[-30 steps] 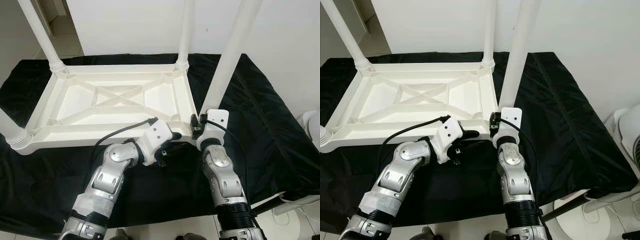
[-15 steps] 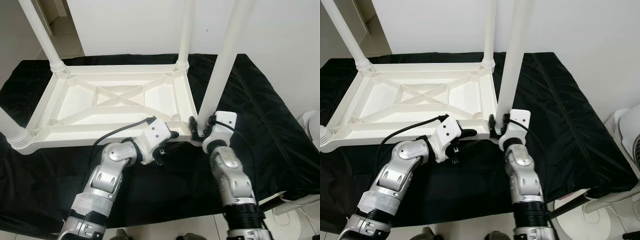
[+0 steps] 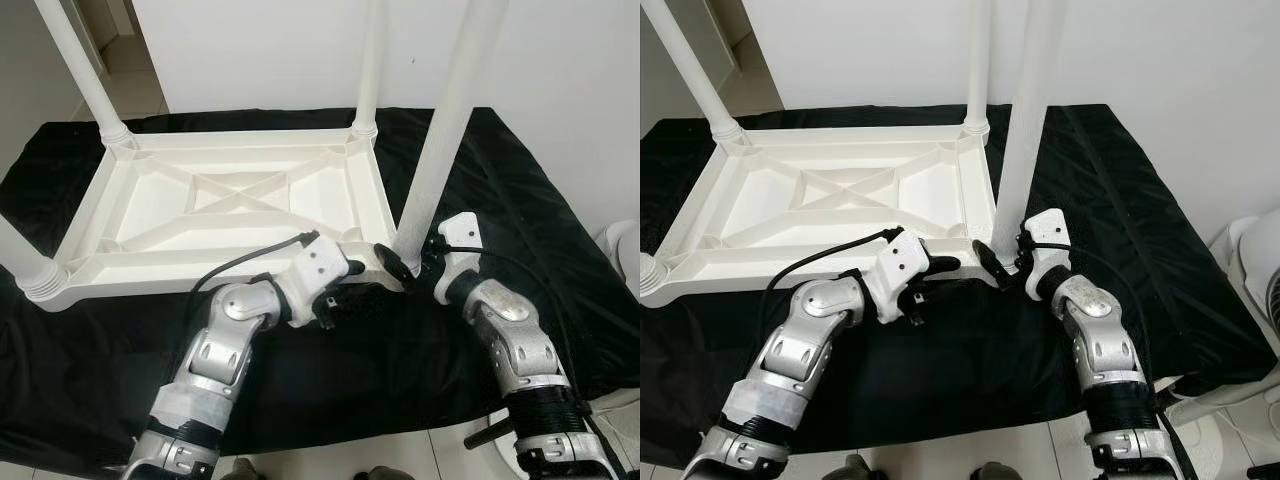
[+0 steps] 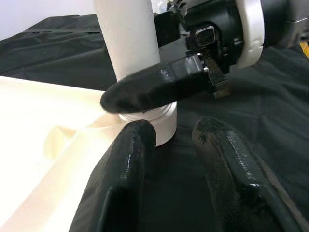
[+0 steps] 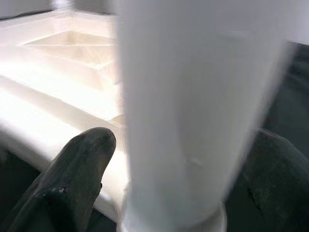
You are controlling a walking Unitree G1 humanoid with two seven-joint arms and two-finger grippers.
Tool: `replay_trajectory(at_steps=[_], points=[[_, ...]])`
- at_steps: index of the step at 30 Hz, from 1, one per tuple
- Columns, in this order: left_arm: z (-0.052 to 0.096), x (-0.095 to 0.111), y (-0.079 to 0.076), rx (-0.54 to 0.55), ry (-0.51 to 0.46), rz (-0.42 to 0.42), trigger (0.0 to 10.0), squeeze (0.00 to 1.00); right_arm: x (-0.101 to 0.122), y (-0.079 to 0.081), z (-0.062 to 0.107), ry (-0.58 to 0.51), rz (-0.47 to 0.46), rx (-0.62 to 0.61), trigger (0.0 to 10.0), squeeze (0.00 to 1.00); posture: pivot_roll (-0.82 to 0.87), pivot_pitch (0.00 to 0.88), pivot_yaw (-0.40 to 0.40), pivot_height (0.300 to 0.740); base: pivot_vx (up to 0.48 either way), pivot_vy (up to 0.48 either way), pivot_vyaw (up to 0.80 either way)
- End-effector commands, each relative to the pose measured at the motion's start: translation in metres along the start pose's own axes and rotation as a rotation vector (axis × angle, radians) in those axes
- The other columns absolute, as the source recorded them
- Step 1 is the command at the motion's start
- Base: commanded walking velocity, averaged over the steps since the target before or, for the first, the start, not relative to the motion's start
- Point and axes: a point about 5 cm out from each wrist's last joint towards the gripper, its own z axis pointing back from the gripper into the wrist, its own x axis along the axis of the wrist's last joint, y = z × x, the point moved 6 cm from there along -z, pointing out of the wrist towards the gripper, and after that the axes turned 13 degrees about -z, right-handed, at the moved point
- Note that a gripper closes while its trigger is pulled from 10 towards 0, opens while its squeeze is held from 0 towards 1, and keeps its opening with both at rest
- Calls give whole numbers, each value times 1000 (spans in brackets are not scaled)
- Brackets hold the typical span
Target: Building children table
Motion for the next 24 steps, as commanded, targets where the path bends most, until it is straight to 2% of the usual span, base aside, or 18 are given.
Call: replay_trajectory(at_steps=[1, 4, 5, 6, 7, 17, 18, 19, 20, 24], points=[[0, -4, 18, 150, 44, -7, 10000, 0, -3, 4, -4, 22, 29, 61, 10000, 0, -140, 21, 50, 740, 0, 0, 0], [0, -4, 19, 149, 42, -8, 10000, 0, -5, 5, -6, 46, 41, 95, 10000, 0, -139, 20, 51, 740, 0, 0, 0], [0, -3, 19, 149, 40, -8, 10000, 0, -8, 5, -8, 68, 60, 120, 4314, 0, -134, 22, 48, 740, 0, 0, 0], [0, -3, 19, 149, 40, -8, 10000, 0, -8, 5, -8, 68, 60, 120, 4314, 0, -134, 22, 48, 740, 0, 0, 0], [0, -3, 20, 148, 39, -9, 10000, 0, -10, 4, -10, 83, 55, 138, 0, 0, -131, 22, 47, 740, 0, 0, 0], [3, -3, 20, 147, 39, -10, 10000, 0, -23, 2, -8, 133, 36, 173, 0, 0, -123, 23, 44, 740, 0, 0, 0], [3, -3, 21, 149, 40, -10, 10000, 0, -24, 0, -8, 131, 25, 155, 9255, 0, -120, 21, 41, 740, 0, 0, 0], [3, -3, 21, 150, 41, -11, 10000, 0, -25, -1, -9, 129, 18, 144, 9255, 0, -120, 21, 41, 740, 0, 0, 0], [4, -3, 22, 153, 41, -10, 10000, 0, -23, -2, -10, 112, -3, 119, 10000, 0, -113, 24, 32, 740, 0, 0, 0], [4, -3, 22, 157, 41, -9, 10000, 0, -18, -6, -13, 74, -22, 56, 10000, 0, -113, 24, 32, 740, 0, 0, 0]])
